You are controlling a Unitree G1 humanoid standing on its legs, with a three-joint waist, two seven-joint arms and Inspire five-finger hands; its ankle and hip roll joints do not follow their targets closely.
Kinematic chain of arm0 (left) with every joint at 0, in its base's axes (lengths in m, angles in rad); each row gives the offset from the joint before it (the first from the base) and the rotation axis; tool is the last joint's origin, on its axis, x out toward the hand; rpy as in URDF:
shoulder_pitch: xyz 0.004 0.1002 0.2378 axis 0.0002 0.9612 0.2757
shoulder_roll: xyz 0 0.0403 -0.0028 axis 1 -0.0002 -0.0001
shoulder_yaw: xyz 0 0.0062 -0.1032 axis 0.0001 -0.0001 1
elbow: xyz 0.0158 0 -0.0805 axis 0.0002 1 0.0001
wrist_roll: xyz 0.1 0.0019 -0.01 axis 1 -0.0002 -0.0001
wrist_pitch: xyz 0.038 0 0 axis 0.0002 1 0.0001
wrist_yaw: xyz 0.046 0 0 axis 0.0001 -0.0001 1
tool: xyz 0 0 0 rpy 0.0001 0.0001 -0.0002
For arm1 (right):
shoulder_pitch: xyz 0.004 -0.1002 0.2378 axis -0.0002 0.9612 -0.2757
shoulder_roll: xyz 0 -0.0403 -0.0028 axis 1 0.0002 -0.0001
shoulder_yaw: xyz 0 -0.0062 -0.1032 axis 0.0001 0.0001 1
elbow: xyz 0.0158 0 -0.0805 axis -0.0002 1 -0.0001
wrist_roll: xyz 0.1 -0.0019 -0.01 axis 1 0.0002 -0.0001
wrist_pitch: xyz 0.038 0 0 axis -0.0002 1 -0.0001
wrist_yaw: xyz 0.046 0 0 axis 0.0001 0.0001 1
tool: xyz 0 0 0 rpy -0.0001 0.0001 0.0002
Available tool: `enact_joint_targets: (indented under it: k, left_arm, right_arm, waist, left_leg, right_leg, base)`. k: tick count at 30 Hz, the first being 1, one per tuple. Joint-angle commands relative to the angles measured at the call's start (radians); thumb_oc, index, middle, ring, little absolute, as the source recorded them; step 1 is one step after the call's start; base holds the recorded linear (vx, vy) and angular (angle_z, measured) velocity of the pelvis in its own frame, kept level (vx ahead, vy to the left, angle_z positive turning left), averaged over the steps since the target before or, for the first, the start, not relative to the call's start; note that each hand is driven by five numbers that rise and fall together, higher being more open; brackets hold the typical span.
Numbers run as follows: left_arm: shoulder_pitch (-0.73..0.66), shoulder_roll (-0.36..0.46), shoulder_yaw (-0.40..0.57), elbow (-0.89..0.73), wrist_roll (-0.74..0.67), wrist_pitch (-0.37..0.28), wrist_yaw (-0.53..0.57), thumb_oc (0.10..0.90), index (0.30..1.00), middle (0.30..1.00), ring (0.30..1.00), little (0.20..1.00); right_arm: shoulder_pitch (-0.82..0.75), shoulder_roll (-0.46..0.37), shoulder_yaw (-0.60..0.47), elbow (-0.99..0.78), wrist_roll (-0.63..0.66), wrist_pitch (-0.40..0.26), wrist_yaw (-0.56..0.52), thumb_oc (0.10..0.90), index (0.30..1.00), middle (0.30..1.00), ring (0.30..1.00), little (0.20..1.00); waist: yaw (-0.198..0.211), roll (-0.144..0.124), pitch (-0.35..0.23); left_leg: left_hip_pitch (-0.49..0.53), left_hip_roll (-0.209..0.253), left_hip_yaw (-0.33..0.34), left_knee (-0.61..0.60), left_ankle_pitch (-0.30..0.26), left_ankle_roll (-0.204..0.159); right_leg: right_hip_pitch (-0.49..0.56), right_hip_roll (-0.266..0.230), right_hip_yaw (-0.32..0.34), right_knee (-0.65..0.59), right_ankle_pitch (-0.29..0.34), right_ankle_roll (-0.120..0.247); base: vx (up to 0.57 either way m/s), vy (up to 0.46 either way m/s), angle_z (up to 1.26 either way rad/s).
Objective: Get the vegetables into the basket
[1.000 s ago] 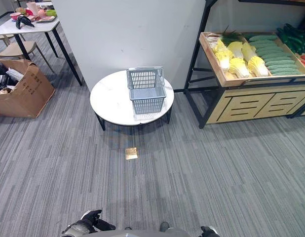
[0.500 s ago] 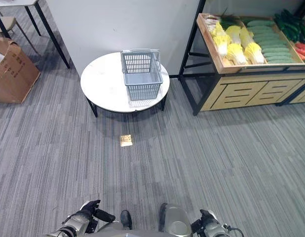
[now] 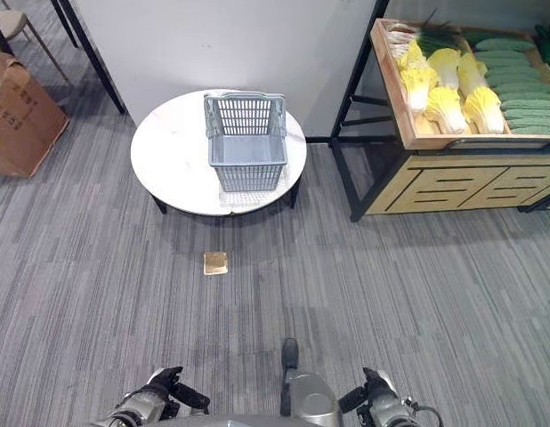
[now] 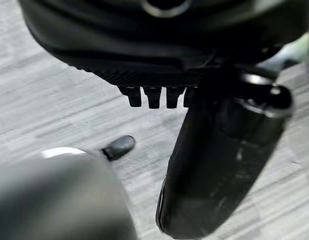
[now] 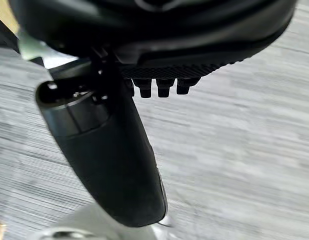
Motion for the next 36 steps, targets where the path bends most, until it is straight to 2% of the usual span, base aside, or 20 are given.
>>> enact_joint_targets:
  k: [1, 3, 4, 7, 11, 13, 14, 16, 17, 18, 19, 20, 21, 24, 28, 30, 31, 34, 36]
  left_arm:
    - [0.018, 0.018, -0.049, -0.007, -0.011, 0.018, 0.027, 0.900, 1.000, 1.000, 1.000, 1.000]
    - [0.014, 0.017, -0.052, -0.007, -0.010, 0.018, 0.027, 0.900, 1.000, 1.000, 1.000, 1.000]
    - [0.008, 0.015, -0.054, -0.013, -0.015, 0.017, 0.028, 0.900, 1.000, 1.000, 1.000, 1.000]
    - [0.003, 0.014, -0.054, -0.016, -0.026, 0.017, 0.027, 0.900, 1.000, 1.000, 1.000, 1.000]
    - [0.006, 0.014, -0.058, -0.024, -0.033, 0.015, 0.015, 0.900, 1.000, 1.000, 1.000, 1.000]
    - [0.011, 0.014, -0.054, -0.027, -0.046, 0.016, 0.016, 0.900, 1.000, 1.000, 1.000, 1.000]
    - [0.010, 0.012, -0.051, -0.031, -0.059, 0.016, 0.016, 0.900, 1.000, 1.000, 1.000, 1.000]
    - [0.010, 0.010, -0.053, -0.039, -0.061, 0.016, 0.015, 0.900, 1.000, 1.000, 1.000, 1.000]
    - [0.011, 0.010, -0.054, -0.039, -0.061, 0.016, 0.015, 0.900, 1.000, 1.000, 1.000, 1.000]
    - [0.012, 0.013, -0.051, -0.039, -0.062, 0.015, 0.015, 0.900, 1.000, 1.000, 1.000, 1.000]
    - [0.014, 0.013, -0.049, -0.046, -0.070, 0.010, 0.018, 0.900, 1.000, 1.000, 1.000, 1.000]
    - [0.016, 0.014, -0.050, -0.047, -0.071, 0.010, 0.018, 0.900, 1.000, 1.000, 1.000, 1.000]
    - [0.022, 0.015, -0.045, -0.059, -0.086, 0.007, 0.023, 0.900, 1.000, 1.000, 1.000, 1.000]
    - [0.023, 0.017, -0.041, -0.062, -0.093, 0.002, 0.030, 0.900, 1.000, 1.000, 1.000, 1.000]
    - [0.031, 0.020, -0.027, -0.051, -0.092, 0.003, 0.034, 0.900, 1.000, 1.000, 1.000, 1.000]
    - [0.043, 0.023, -0.014, -0.049, -0.100, 0.004, 0.039, 0.900, 1.000, 1.000, 1.000, 1.000]
    - [0.044, 0.022, -0.012, -0.042, -0.108, 0.004, 0.045, 0.900, 1.000, 1.000, 1.000, 1.000]
    - [0.047, 0.023, -0.013, -0.046, -0.110, 0.003, 0.045, 0.900, 1.000, 1.000, 1.000, 1.000]
    - [0.047, 0.032, 0.003, -0.039, -0.122, 0.001, 0.049, 0.900, 1.000, 1.000, 1.000, 1.000]
  right_arm:
    - [-0.018, 0.006, 0.020, 0.026, 0.015, -0.009, -0.014, 0.900, 1.000, 1.000, 1.000, 1.000]
    - [-0.019, 0.004, 0.020, 0.026, 0.019, -0.009, -0.014, 0.900, 1.000, 1.000, 1.000, 1.000]
    - [-0.011, -0.004, 0.008, 0.028, 0.035, -0.011, -0.013, 0.900, 1.000, 1.000, 1.000, 1.000]
    - [-0.006, -0.011, 0.004, 0.031, 0.042, -0.012, -0.014, 0.900, 1.000, 1.000, 1.000, 1.000]
    - [0.005, -0.017, 0.001, 0.037, 0.038, -0.010, -0.008, 0.900, 1.000, 1.000, 1.000, 1.000]
    - [0.011, -0.022, 0.004, 0.041, 0.032, -0.007, -0.004, 0.900, 1.000, 1.000, 1.000, 1.000]
    - [0.013, -0.025, 0.004, 0.047, 0.028, -0.003, 0.000, 0.900, 1.000, 1.000, 1.000, 1.000]
    - [0.015, -0.030, -0.001, 0.049, 0.027, -0.002, -0.001, 0.900, 1.000, 1.000, 1.000, 1.000]
    - [0.015, -0.030, -0.001, 0.049, 0.027, -0.002, -0.001, 0.900, 1.000, 1.000, 1.000, 1.000]
    - [0.020, -0.032, -0.001, 0.049, 0.025, 0.000, 0.000, 0.900, 1.000, 1.000, 1.000, 1.000]
    - [0.023, -0.032, 0.002, 0.048, 0.020, -0.001, -0.001, 0.900, 1.000, 1.000, 1.000, 1.000]
    - [0.024, -0.032, 0.002, 0.048, 0.020, -0.001, -0.001, 0.900, 1.000, 1.000, 1.000, 1.000]
    - [0.025, -0.035, 0.012, 0.046, 0.014, -0.002, -0.003, 0.900, 1.000, 1.000, 1.000, 1.000]
    - [0.021, -0.033, 0.017, 0.045, 0.005, -0.005, -0.008, 0.900, 1.000, 1.000, 1.000, 1.000]
    - [0.016, -0.026, 0.022, 0.058, 0.000, -0.008, -0.005, 0.900, 1.000, 1.000, 1.000, 1.000]
    - [0.016, -0.018, 0.030, 0.065, -0.006, -0.007, -0.004, 0.900, 1.000, 1.000, 1.000, 1.000]
    - [0.017, -0.007, 0.042, 0.068, -0.010, -0.007, -0.003, 0.900, 1.000, 1.000, 1.000, 1.000]
    - [0.016, -0.006, 0.041, 0.071, -0.010, -0.006, -0.003, 0.900, 1.000, 1.000, 1.000, 1.000]
    - [0.010, 0.009, 0.025, 0.078, 0.006, -0.004, -0.006, 0.900, 1.000, 1.000, 1.000, 1.000]
  waist:
    - [0.007, 0.011, 0.005]
    - [0.003, 0.016, 0.004]
    - [-0.006, 0.030, 0.004]
    - [-0.009, 0.037, 0.010]
    - [-0.010, 0.029, 0.015]
    - [-0.004, 0.025, 0.017]
    - [0.008, 0.017, 0.021]
    - [0.023, 0.004, 0.027]
    - [0.025, 0.004, 0.027]
    - [0.049, -0.013, 0.034]
    - [0.063, -0.013, 0.036]
    - [0.063, -0.016, 0.037]
    - [0.095, -0.014, 0.045]
    - [0.118, 0.000, 0.050]
    - [0.146, 0.004, 0.042]
    - [0.160, -0.001, 0.026]
    - [0.170, -0.012, 0.017]
    - [0.172, -0.020, 0.011]
    - [0.175, -0.047, -0.014]
  left_leg:
    - [0.070, -0.084, -0.035, 0.076, 0.000, 0.012]
    - [0.063, -0.078, -0.038, 0.092, 0.011, 0.006]
    - [0.054, -0.062, -0.049, 0.142, 0.059, -0.010]
    - [0.014, -0.057, -0.060, 0.228, 0.134, -0.033]
    - [-0.038, -0.038, -0.050, 0.351, 0.246, -0.051]
    - [-0.057, -0.029, -0.041, 0.372, 0.265, -0.042]
    - [-0.113, -0.026, -0.006, 0.332, 0.244, -0.021]
    - [-0.195, -0.019, 0.036, 0.301, 0.214, -0.009]
    - [-0.196, -0.018, 0.038, 0.309, 0.206, -0.008]
    - [-0.286, -0.019, 0.063, 0.264, 0.180, -0.006]
    - [-0.331, -0.025, 0.059, 0.218, 0.189, -0.012]
    - [-0.326, -0.028, 0.060, 0.216, 0.187, -0.012]
    - [-0.377, -0.040, 0.010, 0.142, 0.225, -0.018]
    - [-0.414, -0.029, 0.009, 0.032, 0.319, -0.043]
    - [-0.436, -0.030, 0.032, 0.003, 0.352, -0.048]
    - [-0.422, -0.030, 0.026, 0.007, 0.338, -0.037]
    - [-0.423, -0.033, 0.013, 0.021, 0.337, -0.034]
    - [-0.426, -0.036, 0.027, 0.031, 0.329, -0.027]
    - [-0.445, -0.057, 0.069, 0.088, 0.280, 0.010]
  right_leg:
    - [-0.152, -0.057, 0.012, 0.075, 0.066, 0.099]
    - [-0.148, -0.054, 0.004, 0.079, 0.056, 0.092]
    - [-0.133, -0.035, 0.003, 0.096, 0.017, 0.064]
    - [-0.094, -0.017, 0.005, 0.096, -0.021, 0.034]
    - [-0.024, 0.010, 0.008, 0.068, -0.050, -0.001]
    - [0.006, 0.022, 0.010, 0.051, -0.069, -0.009]
    - [0.038, 0.016, 0.016, 0.037, -0.081, -0.002]
    - [0.072, 0.000, 0.027, 0.022, -0.096, 0.009]
    - [0.074, 0.001, 0.029, 0.022, -0.099, 0.011]
    - [0.114, -0.016, 0.051, 0.014, -0.112, 0.023]
    - [0.129, -0.016, 0.062, 0.009, -0.122, 0.027]
    - [0.133, -0.019, 0.062, 0.009, -0.126, 0.028]
    - [0.171, -0.011, 0.093, 0.006, -0.143, 0.028]
    - [0.226, 0.012, 0.131, 0.011, -0.181, 0.028]
    - [0.309, 0.037, 0.193, 0.015, -0.226, 0.026]
    - [0.343, 0.036, 0.224, 0.006, -0.251, 0.023]
    - [0.366, 0.021, 0.241, -0.003, -0.268, 0.025]
    - [0.375, 0.009, 0.248, -0.008, -0.278, 0.031]
    - [0.369, -0.035, 0.267, 0.005, -0.276, 0.056]
  base:
    - [0.15, -0.144, 0.23]
    - [0.16, -0.136, 0.29]
    - [0.19, -0.151, 0.40]
    - [0.20, -0.181, 0.25]
    - [0.20, -0.182, 0.07]
    - [0.24, -0.177, -0.02]
    - [0.29, -0.127, 0.01]
    - [0.23, -0.053, 0.03]
    - [0.24, -0.022, 0.14]
    - [0.25, -0.001, 0.25]
    - [0.26, -0.005, 0.37]
    - [0.28, 0.026, 0.07]
    - [0.27, 0.032, -0.17]
    - [0.32, 0.050, -0.60]
    - [0.30, 0.056, -0.59]
    - [0.30, 0.119, -0.79]
    - [0.24, 0.121, -0.93]
    - [0.18, 0.119, -0.70]
    - [0.27, 0.217, -0.48]
